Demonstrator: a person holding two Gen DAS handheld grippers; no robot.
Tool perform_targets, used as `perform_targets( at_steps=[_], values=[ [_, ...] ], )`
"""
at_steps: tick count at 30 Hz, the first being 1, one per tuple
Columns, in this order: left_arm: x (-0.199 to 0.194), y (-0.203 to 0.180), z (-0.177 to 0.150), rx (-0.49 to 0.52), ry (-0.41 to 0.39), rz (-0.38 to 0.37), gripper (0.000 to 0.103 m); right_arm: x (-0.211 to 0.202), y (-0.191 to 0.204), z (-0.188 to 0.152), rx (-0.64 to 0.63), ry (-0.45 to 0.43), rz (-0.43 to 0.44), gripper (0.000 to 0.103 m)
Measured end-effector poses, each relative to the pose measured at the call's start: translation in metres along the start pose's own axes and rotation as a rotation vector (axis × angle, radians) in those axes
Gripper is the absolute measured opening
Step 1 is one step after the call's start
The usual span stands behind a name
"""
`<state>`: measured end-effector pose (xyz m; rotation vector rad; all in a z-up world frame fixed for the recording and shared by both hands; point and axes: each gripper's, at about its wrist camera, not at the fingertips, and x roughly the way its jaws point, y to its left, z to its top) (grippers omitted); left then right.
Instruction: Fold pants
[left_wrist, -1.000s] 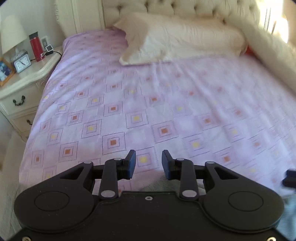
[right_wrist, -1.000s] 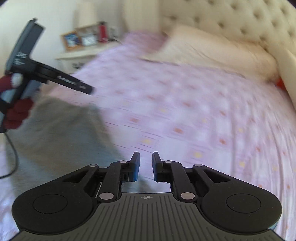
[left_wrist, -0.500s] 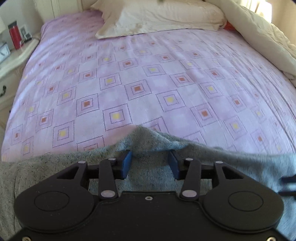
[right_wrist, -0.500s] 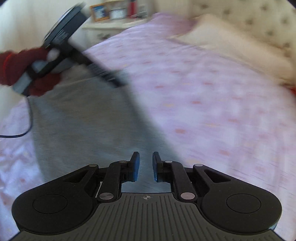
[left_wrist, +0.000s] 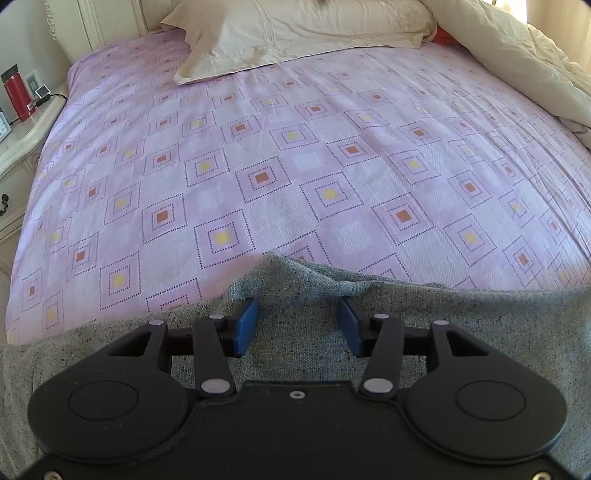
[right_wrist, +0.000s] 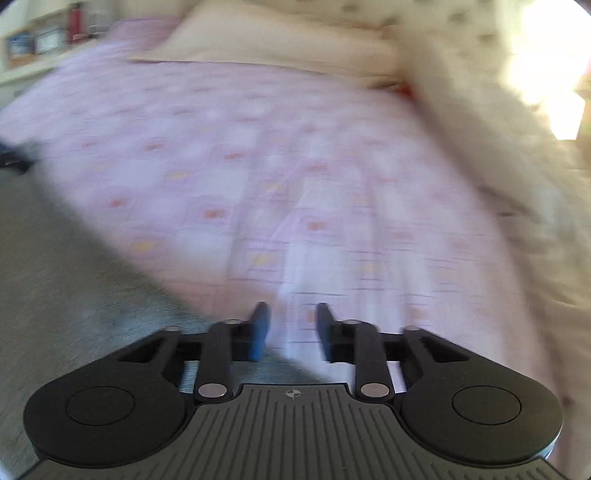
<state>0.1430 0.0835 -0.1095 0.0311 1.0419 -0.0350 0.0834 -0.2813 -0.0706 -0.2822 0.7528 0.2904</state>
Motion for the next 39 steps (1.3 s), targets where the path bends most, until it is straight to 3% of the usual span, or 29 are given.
perform_targets(
  at_steps=[2, 5, 8, 10, 16, 21, 23, 25, 29, 35, 39],
  values=[
    [0.0, -0.001, 0.0, 0.004, -0.002, 0.006, 0.056, -0.017, 0.019, -0.011, -0.035, -0.021, 0.065, 0.024],
    [0.0, -0.002, -0.001, 0.012, -0.004, 0.015, 0.057, -0.028, 0.035, -0.036, -0.062, -0.003, 0.082, 0.024],
    [0.0, -0.003, 0.0, 0.011, -0.001, 0.018, 0.057, -0.026, 0.02, -0.056, -0.022, -0.02, 0.024, 0.024],
    [0.0, -0.003, 0.0, 0.015, -0.002, 0.02, 0.057, -0.024, -0.007, -0.058, 0.014, -0.013, -0.069, 0.024],
    [0.0, -0.004, -0.001, 0.025, -0.006, 0.024, 0.057, -0.02, -0.108, -0.078, 0.311, 0.048, -0.317, 0.025],
    [0.0, -0.006, -0.002, 0.041, -0.01, 0.032, 0.057, -0.045, -0.118, -0.083, 0.396, -0.012, -0.329, 0.024],
    [0.0, -0.006, -0.001, 0.04, -0.009, 0.029, 0.057, -0.035, -0.117, -0.096, 0.428, 0.056, -0.322, 0.024],
    [0.0, -0.004, 0.0, 0.03, -0.007, 0.023, 0.057, -0.033, -0.115, -0.107, 0.449, 0.022, -0.328, 0.024],
    [-0.015, 0.003, -0.003, -0.029, 0.013, 0.007, 0.055, -0.03, -0.113, -0.101, 0.436, 0.037, -0.337, 0.024],
    [-0.066, 0.007, -0.062, -0.069, -0.011, 0.005, 0.055, -0.034, -0.113, -0.104, 0.45, 0.03, -0.337, 0.024],
    [-0.082, 0.002, -0.114, -0.054, 0.026, 0.012, 0.056, -0.034, -0.11, -0.105, 0.446, 0.025, -0.342, 0.024]
  ],
)
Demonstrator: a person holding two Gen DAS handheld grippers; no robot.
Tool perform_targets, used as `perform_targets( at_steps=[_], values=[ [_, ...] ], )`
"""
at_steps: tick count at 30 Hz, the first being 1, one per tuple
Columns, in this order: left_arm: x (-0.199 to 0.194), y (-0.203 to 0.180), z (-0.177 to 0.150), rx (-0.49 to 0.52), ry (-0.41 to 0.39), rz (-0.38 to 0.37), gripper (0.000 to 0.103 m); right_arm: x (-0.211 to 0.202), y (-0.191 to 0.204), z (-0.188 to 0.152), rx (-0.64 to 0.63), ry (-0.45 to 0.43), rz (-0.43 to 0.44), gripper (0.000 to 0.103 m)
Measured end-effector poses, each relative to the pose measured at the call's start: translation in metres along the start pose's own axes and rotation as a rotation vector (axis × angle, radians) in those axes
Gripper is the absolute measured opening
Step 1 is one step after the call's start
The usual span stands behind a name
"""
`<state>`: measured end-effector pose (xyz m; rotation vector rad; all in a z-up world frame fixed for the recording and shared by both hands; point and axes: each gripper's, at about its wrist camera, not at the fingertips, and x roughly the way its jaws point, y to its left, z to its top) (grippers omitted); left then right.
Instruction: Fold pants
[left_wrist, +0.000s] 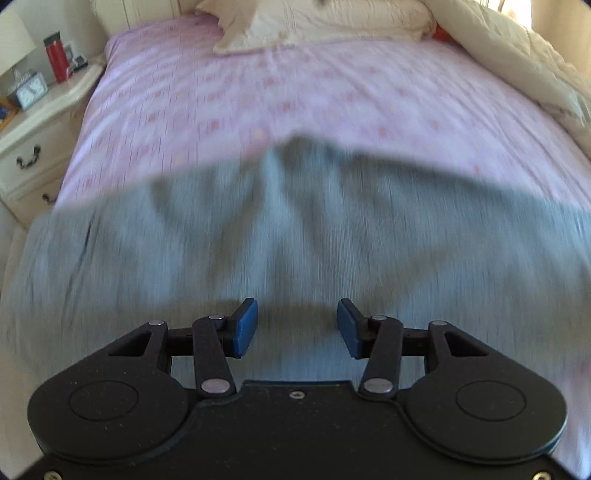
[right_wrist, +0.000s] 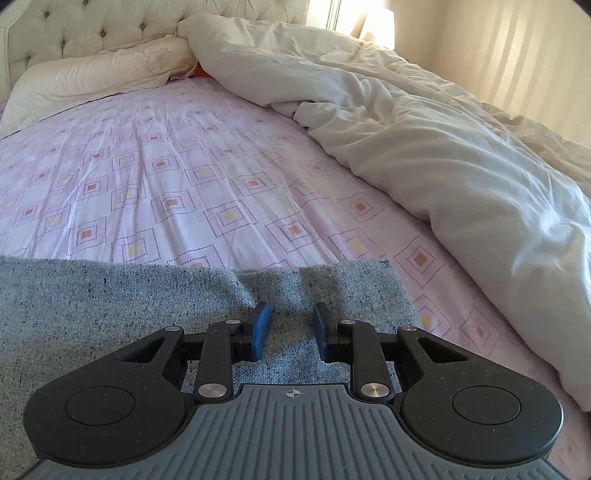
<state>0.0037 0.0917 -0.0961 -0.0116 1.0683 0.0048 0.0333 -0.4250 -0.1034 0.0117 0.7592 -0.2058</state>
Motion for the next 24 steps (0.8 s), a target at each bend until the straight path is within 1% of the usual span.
perform_targets(
  at_steps=[2, 4, 6, 8, 11, 15, 19, 21, 24],
  values=[
    [-0.001, -0.002, -0.017, 0.014, -0.011, 0.021, 0.057, 0.0, 0.001, 0.001, 0.001, 0.001, -0.003, 0.024],
    [-0.004, -0.007, -0.025, 0.048, -0.046, 0.045, 0.057, 0.001, 0.001, 0.002, 0.001, 0.004, -0.001, 0.024],
    [-0.003, -0.01, -0.023, 0.067, -0.052, 0.056, 0.057, 0.0, -0.003, 0.004, 0.019, 0.007, 0.009, 0.024],
    [-0.002, -0.012, -0.016, 0.085, -0.052, 0.051, 0.056, -0.004, -0.01, 0.005, 0.07, 0.002, 0.022, 0.024],
    [-0.005, -0.016, 0.003, 0.117, -0.068, 0.032, 0.056, -0.015, -0.03, 0.004, 0.187, -0.01, 0.053, 0.024],
    [-0.01, -0.029, 0.03, 0.161, -0.095, -0.014, 0.056, -0.039, -0.059, -0.012, 0.345, -0.006, 0.047, 0.025],
    [-0.01, -0.046, 0.045, 0.184, -0.096, -0.069, 0.056, -0.062, -0.075, -0.038, 0.418, 0.022, 0.0, 0.026],
    [-0.007, -0.054, 0.048, 0.2, -0.089, -0.093, 0.056, -0.071, -0.079, -0.05, 0.458, 0.039, 0.002, 0.026],
    [-0.005, -0.065, 0.047, 0.228, -0.075, -0.113, 0.056, -0.073, -0.082, -0.061, 0.505, 0.08, 0.024, 0.027]
  ],
)
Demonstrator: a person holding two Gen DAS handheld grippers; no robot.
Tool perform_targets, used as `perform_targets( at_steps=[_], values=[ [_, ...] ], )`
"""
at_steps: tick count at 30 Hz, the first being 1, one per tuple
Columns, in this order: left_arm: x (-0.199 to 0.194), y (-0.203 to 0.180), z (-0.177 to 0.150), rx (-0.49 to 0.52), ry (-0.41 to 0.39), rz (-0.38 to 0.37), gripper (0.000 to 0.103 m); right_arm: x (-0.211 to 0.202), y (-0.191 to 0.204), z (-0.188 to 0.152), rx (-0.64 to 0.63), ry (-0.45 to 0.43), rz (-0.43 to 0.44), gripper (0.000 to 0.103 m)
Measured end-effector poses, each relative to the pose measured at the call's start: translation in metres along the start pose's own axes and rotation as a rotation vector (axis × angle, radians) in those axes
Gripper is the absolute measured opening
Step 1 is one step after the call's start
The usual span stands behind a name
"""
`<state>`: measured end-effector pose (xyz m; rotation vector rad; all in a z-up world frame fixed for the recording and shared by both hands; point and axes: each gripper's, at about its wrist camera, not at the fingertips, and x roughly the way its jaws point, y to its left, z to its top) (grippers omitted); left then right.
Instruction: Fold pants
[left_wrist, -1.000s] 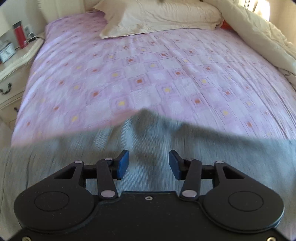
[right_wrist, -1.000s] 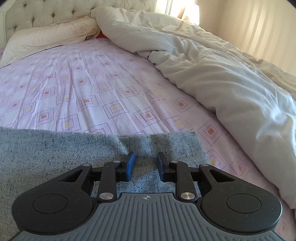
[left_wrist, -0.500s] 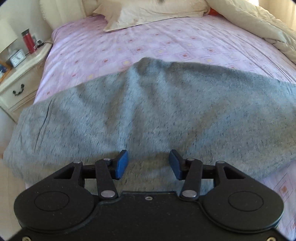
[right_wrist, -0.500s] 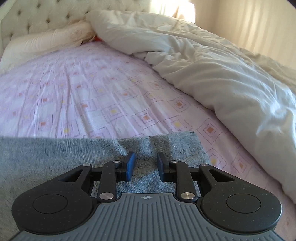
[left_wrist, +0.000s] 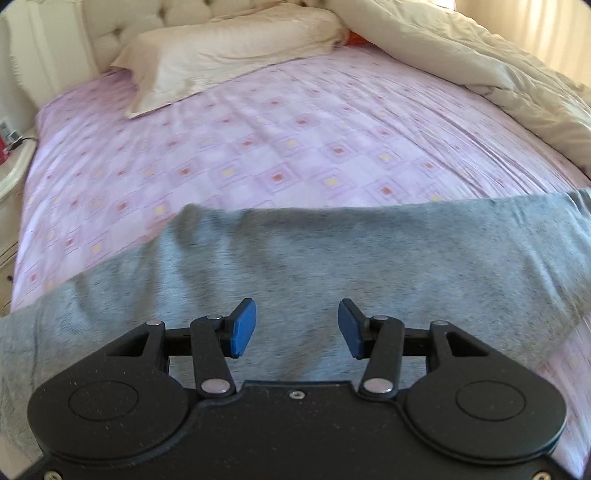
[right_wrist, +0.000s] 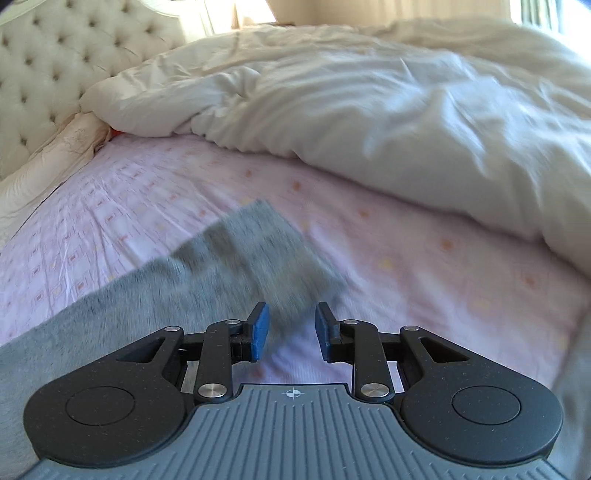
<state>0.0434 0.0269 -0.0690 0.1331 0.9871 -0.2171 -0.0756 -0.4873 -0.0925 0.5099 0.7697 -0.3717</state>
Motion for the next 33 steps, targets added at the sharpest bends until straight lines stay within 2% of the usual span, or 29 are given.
perform_targets(
  at_steps=[2, 4, 7, 11, 14, 15, 17, 18, 23, 25, 30, 33],
  values=[
    [0.002, -0.005, -0.001, 0.012, 0.012, -0.011, 0.056, 0.005, -0.003, -0.005, 0.033, 0.027, 0.017, 0.031],
    [0.002, -0.01, 0.0, 0.025, 0.026, -0.021, 0.056, 0.015, -0.005, -0.006, 0.072, 0.052, 0.049, 0.041],
    [0.002, -0.016, 0.002, 0.052, 0.042, -0.029, 0.056, 0.026, -0.008, 0.002, 0.153, 0.025, 0.107, 0.052],
    [-0.003, -0.025, 0.013, 0.109, 0.072, -0.038, 0.056, 0.043, -0.012, 0.015, 0.264, -0.015, 0.116, 0.053],
    [-0.005, -0.04, 0.028, 0.169, 0.091, -0.052, 0.056, 0.048, -0.007, 0.018, 0.27, -0.035, 0.104, 0.054],
    [-0.004, -0.046, 0.035, 0.191, 0.095, -0.059, 0.056, 0.048, -0.003, 0.017, 0.252, -0.042, 0.099, 0.052],
    [-0.003, -0.062, 0.048, 0.218, 0.096, -0.085, 0.056, 0.05, 0.0, 0.012, 0.219, -0.05, 0.098, 0.031],
    [-0.002, -0.071, 0.055, 0.223, 0.091, -0.101, 0.056, 0.051, -0.001, 0.01, 0.211, -0.045, 0.108, 0.016],
    [0.012, -0.118, 0.079, 0.202, 0.033, -0.19, 0.056, 0.051, -0.002, 0.01, 0.223, -0.055, 0.121, 0.015],
    [0.025, -0.135, 0.084, 0.19, 0.026, -0.201, 0.057, 0.049, -0.003, 0.012, 0.22, -0.05, 0.121, 0.015],
    [0.062, -0.154, 0.091, 0.104, 0.085, -0.224, 0.056, 0.049, -0.001, 0.014, 0.152, -0.045, 0.116, 0.015],
    [0.078, -0.168, 0.093, 0.131, 0.094, -0.193, 0.056, 0.05, 0.002, 0.014, 0.11, -0.045, 0.109, 0.015]
  ],
)
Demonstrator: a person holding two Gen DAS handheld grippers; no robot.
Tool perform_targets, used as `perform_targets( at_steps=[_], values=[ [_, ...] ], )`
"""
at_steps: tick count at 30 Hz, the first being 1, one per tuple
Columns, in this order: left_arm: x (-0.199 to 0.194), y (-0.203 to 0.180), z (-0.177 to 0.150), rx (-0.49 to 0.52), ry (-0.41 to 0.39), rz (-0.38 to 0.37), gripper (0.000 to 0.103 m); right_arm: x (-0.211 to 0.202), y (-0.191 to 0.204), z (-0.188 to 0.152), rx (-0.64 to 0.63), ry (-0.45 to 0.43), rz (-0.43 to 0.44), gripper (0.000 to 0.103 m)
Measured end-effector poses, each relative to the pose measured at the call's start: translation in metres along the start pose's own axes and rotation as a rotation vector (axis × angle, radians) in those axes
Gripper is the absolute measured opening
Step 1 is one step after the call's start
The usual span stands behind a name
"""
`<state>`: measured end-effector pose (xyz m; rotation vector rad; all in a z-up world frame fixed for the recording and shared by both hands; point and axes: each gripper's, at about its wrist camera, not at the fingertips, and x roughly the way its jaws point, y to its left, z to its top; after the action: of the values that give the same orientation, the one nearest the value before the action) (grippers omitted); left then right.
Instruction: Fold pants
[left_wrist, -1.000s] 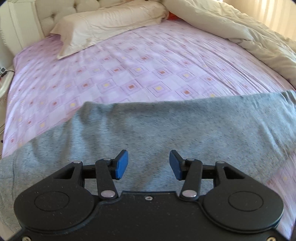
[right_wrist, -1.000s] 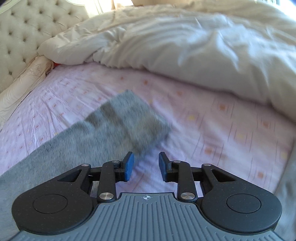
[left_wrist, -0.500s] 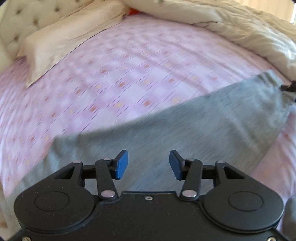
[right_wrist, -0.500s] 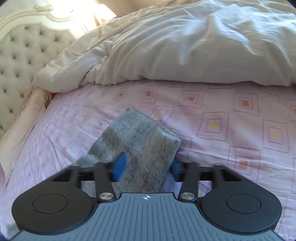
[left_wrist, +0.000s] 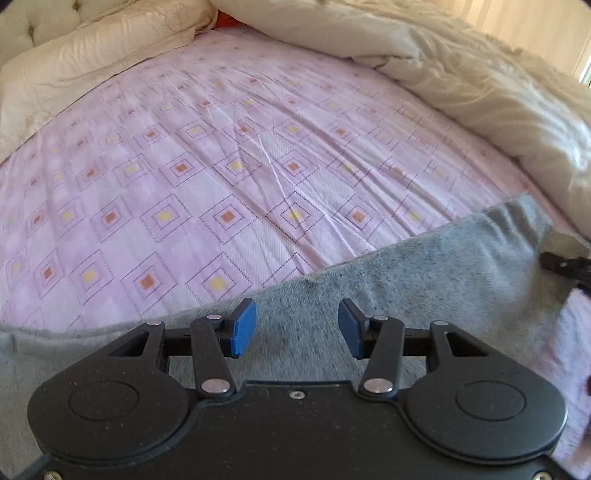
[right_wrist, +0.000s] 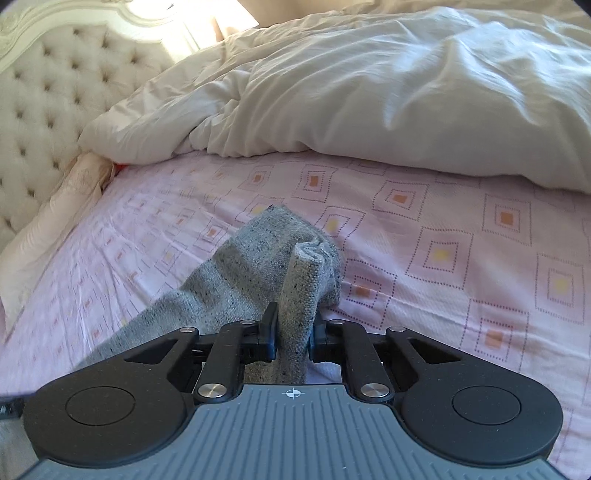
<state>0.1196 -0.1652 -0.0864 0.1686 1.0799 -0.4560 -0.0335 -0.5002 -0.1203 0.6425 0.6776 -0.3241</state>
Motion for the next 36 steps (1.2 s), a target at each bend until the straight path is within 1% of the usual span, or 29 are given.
perform_targets(
  at_steps=[3, 5, 6, 7, 9, 12, 13, 15, 18, 21, 24, 27, 29, 30, 31, 32, 34, 36],
  values=[
    [0.015, -0.007, 0.004, 0.024, 0.003, 0.024, 0.056, 0.0, 0.0, 0.001, -0.017, 0.004, 0.004, 0.015],
    [0.024, -0.008, 0.005, 0.025, 0.019, 0.038, 0.057, 0.0, 0.001, 0.001, -0.024, 0.007, 0.006, 0.015],
    [0.027, -0.009, 0.006, 0.029, 0.016, 0.045, 0.059, 0.0, 0.001, 0.002, -0.027, 0.007, 0.007, 0.015],
    [0.029, -0.011, 0.007, 0.039, 0.002, 0.051, 0.059, 0.0, 0.001, 0.002, -0.028, 0.008, 0.007, 0.015],
    [0.031, -0.013, 0.011, 0.05, 0.001, 0.052, 0.059, 0.0, 0.001, 0.001, -0.028, 0.008, 0.009, 0.015],
    [0.026, -0.006, 0.018, 0.01, 0.006, 0.03, 0.058, 0.0, 0.0, 0.001, -0.025, 0.008, 0.011, 0.015],
    [0.021, -0.004, 0.018, -0.003, -0.001, 0.025, 0.055, 0.0, 0.0, 0.001, -0.025, 0.009, 0.011, 0.015],
    [0.007, -0.002, 0.017, -0.007, -0.014, 0.005, 0.055, 0.0, 0.001, 0.001, -0.025, 0.01, 0.01, 0.015],
    [-0.015, -0.004, 0.005, 0.016, -0.001, -0.067, 0.055, 0.0, 0.002, 0.002, -0.027, 0.012, 0.006, 0.015],
    [-0.026, -0.013, -0.015, 0.056, 0.047, -0.107, 0.055, -0.002, 0.004, 0.003, -0.027, 0.007, 0.006, 0.015],
    [-0.027, -0.022, -0.036, 0.072, 0.098, -0.145, 0.055, -0.004, 0.004, 0.004, -0.041, 0.0, 0.007, 0.015],
    [-0.025, -0.033, -0.051, 0.108, 0.12, -0.147, 0.055, -0.009, 0.007, 0.004, -0.045, -0.011, 0.003, 0.015],
    [-0.017, -0.038, -0.058, 0.137, 0.162, -0.141, 0.055, -0.014, 0.012, 0.005, -0.053, -0.025, 0.008, 0.015],
    [-0.014, -0.041, -0.062, 0.158, 0.171, -0.136, 0.055, -0.018, 0.016, 0.006, -0.063, -0.035, 0.013, 0.015],
    [-0.016, -0.041, -0.063, 0.169, 0.149, -0.137, 0.055, -0.022, 0.021, 0.007, -0.077, -0.044, 0.022, 0.015],
    [-0.018, -0.039, -0.062, 0.167, 0.145, -0.144, 0.055, -0.027, 0.029, 0.009, -0.099, -0.052, 0.036, 0.015],
    [-0.025, -0.024, -0.054, 0.119, 0.152, -0.176, 0.055, -0.039, 0.048, 0.012, -0.145, -0.068, 0.081, 0.015],
    [-0.032, 0.0, -0.044, 0.06, 0.144, -0.165, 0.055, -0.052, 0.07, 0.016, -0.184, -0.085, 0.149, 0.015]
  ],
)
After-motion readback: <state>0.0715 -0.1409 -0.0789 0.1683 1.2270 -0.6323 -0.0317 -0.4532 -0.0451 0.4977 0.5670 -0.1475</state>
